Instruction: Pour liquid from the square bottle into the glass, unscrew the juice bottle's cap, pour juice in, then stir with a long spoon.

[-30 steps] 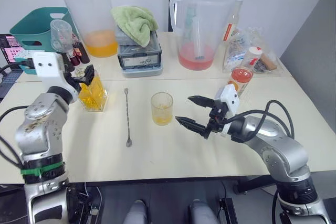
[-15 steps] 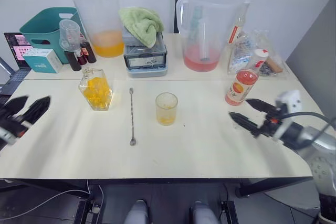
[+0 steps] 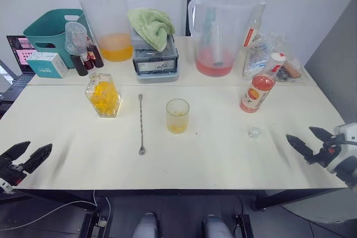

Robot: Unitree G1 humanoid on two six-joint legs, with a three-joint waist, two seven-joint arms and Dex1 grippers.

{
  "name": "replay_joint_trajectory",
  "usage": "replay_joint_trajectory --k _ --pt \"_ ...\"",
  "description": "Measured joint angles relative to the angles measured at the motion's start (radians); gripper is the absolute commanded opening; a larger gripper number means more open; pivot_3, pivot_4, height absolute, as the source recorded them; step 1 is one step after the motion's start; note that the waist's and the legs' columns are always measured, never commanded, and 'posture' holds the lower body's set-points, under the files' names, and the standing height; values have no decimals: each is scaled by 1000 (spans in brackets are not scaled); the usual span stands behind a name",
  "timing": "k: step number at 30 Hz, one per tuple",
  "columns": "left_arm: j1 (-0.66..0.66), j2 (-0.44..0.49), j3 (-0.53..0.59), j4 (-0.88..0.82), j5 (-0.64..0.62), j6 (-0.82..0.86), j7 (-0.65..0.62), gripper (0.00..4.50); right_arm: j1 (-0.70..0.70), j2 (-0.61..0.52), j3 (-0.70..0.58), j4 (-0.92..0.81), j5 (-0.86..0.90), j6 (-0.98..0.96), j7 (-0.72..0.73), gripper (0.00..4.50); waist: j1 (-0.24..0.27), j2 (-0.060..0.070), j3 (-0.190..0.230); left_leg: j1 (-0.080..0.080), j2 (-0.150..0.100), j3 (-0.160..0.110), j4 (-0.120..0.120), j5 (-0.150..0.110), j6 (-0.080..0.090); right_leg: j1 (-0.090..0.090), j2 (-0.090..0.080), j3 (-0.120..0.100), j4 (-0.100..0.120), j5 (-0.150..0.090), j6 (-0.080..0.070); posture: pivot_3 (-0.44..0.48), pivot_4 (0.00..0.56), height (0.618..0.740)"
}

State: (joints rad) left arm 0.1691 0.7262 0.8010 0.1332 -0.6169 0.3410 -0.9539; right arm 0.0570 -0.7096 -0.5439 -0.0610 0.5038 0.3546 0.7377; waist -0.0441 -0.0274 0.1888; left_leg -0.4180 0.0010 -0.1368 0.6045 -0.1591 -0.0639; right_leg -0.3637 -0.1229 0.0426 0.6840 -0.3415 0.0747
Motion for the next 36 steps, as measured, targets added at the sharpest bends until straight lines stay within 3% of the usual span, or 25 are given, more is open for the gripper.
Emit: replay_joint_trajectory --k 8,15,22,36 --pt "-4 -29 -32 0 0 -85 -4 4471 -1 64 0 -173 63 82 -113 4500 1 0 0 0 0 0 0 0 0 1 0 0 0 0 0 0 150 740" --pt "81 -49 -127 -244 -113 28 -80 4471 -129 160 99 -353 87 226 -357 4500 0 1 0 1 0 0 0 0 0 1 0 0 0 0 0 0 150 740" --pt "70 -22 -245 -427 -188 116 -117 4471 -368 159 153 -282 40 287 -483 4500 2 1 0 1 0 0 0 0 0 1 0 0 -1 0 0 0 150 740" --pt "-3 14 -396 -556 -208 150 -134 4471 -641 128 255 9 -37 284 -416 4500 -2 1 0 1 0 1 -2 0 1 1 0 0 -3 0 0 0 150 740"
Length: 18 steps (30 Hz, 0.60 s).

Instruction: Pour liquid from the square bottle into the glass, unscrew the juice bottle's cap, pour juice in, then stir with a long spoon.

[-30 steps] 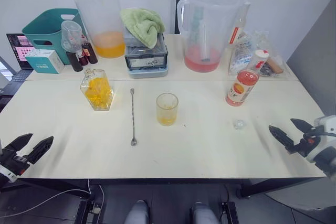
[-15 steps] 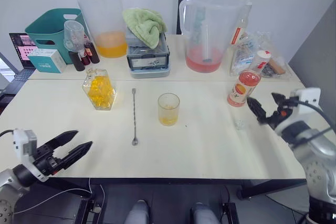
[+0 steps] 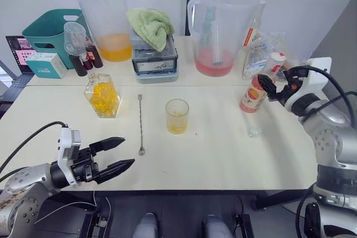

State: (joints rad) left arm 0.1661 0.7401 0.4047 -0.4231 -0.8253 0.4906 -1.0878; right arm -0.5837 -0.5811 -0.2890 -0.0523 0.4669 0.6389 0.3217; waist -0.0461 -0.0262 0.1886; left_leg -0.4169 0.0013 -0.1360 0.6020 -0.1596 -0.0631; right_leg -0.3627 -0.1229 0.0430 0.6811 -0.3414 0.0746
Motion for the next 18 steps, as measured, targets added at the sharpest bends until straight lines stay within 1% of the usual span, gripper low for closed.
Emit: replay_joint_trajectory --k 12,15,18 --pt "3 -15 -21 -33 -1 10 39 4471 -140 9 17 194 -64 -42 15 4500 0 0 0 0 0 0 -1 0 0 0 0 0 0 0 0 0 150 740" --pt "5 -15 -23 -36 -1 10 43 4500 -151 10 23 220 -73 -51 23 3713 0 0 0 0 0 0 -1 0 0 0 0 0 -1 0 0 0 150 740" --pt "9 -15 -23 -36 -1 10 48 4500 -151 14 25 238 -79 -63 27 2682 0 0 0 0 0 0 -2 0 0 0 0 0 -1 0 0 0 150 740"
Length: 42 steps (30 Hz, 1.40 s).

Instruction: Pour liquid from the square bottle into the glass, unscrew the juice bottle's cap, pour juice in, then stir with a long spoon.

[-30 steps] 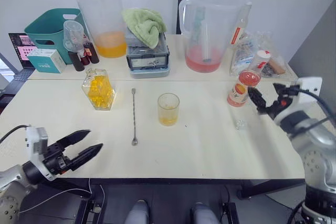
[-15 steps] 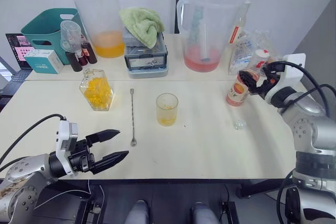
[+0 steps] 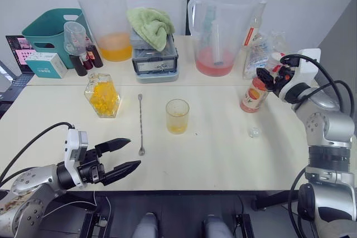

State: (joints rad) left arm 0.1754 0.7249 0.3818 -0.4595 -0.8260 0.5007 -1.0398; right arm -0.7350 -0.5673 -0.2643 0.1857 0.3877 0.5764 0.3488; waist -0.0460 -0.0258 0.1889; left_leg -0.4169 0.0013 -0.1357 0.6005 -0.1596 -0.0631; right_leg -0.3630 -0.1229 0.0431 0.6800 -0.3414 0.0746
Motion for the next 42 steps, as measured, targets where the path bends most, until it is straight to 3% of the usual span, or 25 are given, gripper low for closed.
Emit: replay_joint_trajectory --k 4,5,13,17,24,33,42 --pt "1 0 0 0 0 0 2 4500 0 1 0 6 -11 -3 3 1370 0 0 0 0 0 0 0 0 0 0 0 0 0 0 0 0 150 740" --pt "1 0 0 0 0 0 2 4500 0 1 0 7 -12 -5 3 1259 0 0 0 0 0 0 0 0 0 0 0 0 0 0 0 0 150 740" --pt "-11 0 -1 4 2 -1 3 4500 4 3 1 -20 -5 2 36 1255 -1 3 2 0 0 0 -1 0 0 -1 0 1 0 0 0 0 150 740" --pt "-29 1 -6 23 6 -3 1 4500 15 -1 -2 -131 55 58 72 1255 -2 5 3 -5 0 1 -1 0 0 -7 0 1 1 0 0 0 150 740" --pt "-60 20 -12 71 26 -13 -29 4500 47 -62 -67 -470 331 277 144 1255 1 5 3 -7 0 1 -1 0 0 -8 0 0 0 0 0 0 150 740" --pt "-86 28 -18 99 39 -17 -63 4500 86 -101 -74 -716 659 432 163 1255 -1 5 3 -7 0 1 -1 0 0 -8 0 0 0 0 0 0 150 740" --pt "-86 36 -31 122 80 -56 -102 4500 167 -23 209 -826 539 335 197 1255 0 5 3 -7 0 0 0 0 0 -8 0 0 1 0 0 0 150 740"
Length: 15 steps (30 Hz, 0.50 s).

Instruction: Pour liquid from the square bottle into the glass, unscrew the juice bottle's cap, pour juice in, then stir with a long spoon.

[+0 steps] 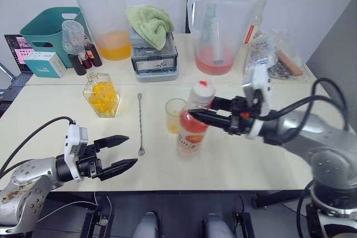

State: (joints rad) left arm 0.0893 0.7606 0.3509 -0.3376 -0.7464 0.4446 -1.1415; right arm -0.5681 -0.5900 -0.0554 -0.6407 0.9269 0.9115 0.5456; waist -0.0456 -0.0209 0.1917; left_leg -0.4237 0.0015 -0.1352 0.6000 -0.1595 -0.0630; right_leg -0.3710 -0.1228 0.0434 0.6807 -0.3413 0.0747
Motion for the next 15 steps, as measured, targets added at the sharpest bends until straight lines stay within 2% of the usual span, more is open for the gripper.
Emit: replay_joint_trajectory --k 10,15 --pt "-14 17 0 2 1 -8 -7 4500 96 61 207 33 -268 -233 90 1255 0 0 0 0 0 0 0 0 0 0 0 0 0 0 0 0 150 740" --pt "-14 20 -1 2 1 -8 -8 4500 130 75 254 67 -344 -308 130 1254 0 0 0 1 0 0 0 0 0 1 0 0 0 0 0 0 150 740"
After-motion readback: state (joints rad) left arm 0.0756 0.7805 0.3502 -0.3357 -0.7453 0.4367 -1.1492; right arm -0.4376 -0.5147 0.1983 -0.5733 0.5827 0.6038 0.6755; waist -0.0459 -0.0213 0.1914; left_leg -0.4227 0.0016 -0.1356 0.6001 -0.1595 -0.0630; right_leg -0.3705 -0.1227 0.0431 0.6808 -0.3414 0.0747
